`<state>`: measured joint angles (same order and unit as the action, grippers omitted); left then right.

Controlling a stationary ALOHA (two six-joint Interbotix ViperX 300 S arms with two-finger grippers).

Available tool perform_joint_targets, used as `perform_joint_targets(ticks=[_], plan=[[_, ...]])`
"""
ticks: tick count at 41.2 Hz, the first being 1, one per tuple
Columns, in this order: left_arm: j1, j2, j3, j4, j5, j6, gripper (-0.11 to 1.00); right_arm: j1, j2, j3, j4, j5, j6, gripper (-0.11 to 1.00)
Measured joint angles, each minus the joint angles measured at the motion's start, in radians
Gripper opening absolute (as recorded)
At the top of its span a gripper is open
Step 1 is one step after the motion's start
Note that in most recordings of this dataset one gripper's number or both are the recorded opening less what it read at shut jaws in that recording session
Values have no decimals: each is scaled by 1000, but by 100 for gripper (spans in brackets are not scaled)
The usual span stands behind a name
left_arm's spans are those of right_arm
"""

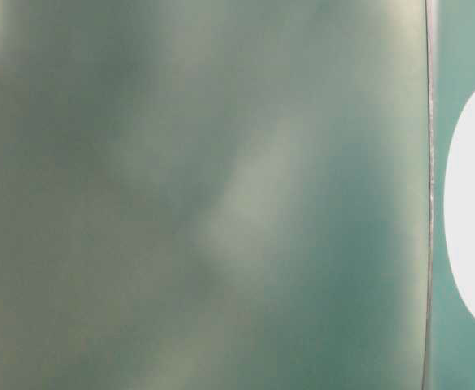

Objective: Scoop the yellow hexagonal prism block from the bowl with a spoon using the right arm.

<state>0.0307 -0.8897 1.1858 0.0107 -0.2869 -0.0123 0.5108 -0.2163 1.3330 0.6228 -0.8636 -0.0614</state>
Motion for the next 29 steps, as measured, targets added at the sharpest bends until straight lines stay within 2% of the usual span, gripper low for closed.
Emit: perform_joint_targets(ticks=[7,11,19,24,29], plan=[[0,0,0,-2,0,0,3,-84,-144,-28,0,153,-110,25],[0,0,0,-2,0,0,3,-158,-229,-63,2,291,-204,25],[0,0,0,-2,0,0,3,-321,-339,-147,2,558,-345,25],[0,0,0,0,0,0,3,-425,-370,-207,2,719,-385,25],[0,-2,0,0,0,0,3,-512,-373,-265,-5,856,-391,25]])
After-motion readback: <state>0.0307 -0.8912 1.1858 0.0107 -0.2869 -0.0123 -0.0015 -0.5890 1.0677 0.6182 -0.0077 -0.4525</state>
